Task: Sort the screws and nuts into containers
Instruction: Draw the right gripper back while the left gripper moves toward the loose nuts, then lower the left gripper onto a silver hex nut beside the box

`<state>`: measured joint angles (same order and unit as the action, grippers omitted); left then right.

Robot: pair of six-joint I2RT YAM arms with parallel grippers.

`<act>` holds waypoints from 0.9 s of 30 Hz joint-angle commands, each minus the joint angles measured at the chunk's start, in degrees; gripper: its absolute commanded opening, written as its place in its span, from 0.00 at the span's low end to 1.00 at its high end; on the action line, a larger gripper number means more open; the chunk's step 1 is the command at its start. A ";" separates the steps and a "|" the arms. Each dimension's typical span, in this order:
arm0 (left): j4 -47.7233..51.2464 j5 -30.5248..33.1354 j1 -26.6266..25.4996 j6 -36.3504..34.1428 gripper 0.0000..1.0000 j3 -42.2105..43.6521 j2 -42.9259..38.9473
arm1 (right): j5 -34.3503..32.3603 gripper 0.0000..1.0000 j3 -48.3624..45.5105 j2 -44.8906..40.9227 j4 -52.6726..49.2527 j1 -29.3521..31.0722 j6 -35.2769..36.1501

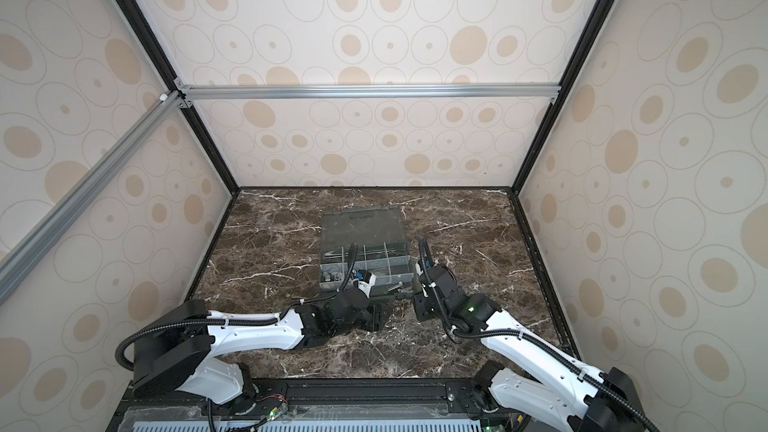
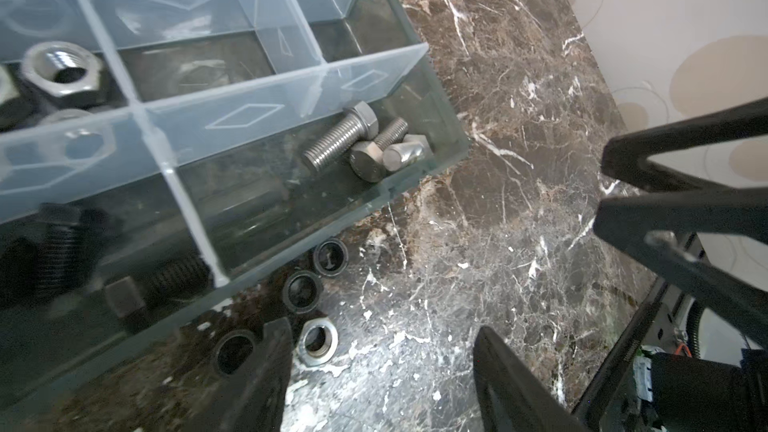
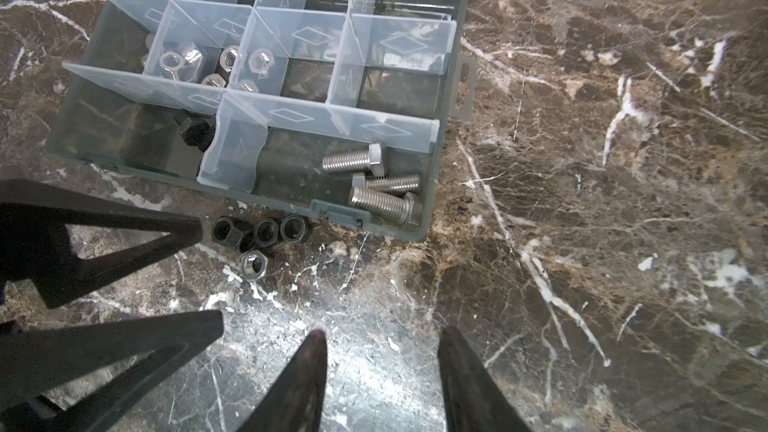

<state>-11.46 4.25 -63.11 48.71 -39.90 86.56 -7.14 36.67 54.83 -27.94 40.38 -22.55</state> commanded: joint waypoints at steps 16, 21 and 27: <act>3.70 -1.45 -0.87 -1.00 0.69 -5.44 5.71 | 0.92 0.48 -3.53 -4.18 -0.98 -0.27 -5.65; 5.13 -1.53 -0.89 -1.51 0.69 -5.82 6.40 | 0.72 0.48 -3.97 -4.58 -0.91 -0.22 -6.01; 4.86 -0.49 -0.91 -1.24 0.69 -5.83 7.29 | 0.37 0.48 -4.63 -5.20 -0.39 -0.24 -6.62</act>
<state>-7.81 2.79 -63.46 48.29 -43.75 93.14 -6.09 32.86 50.59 -28.18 40.38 -28.05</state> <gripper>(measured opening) 0.693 0.477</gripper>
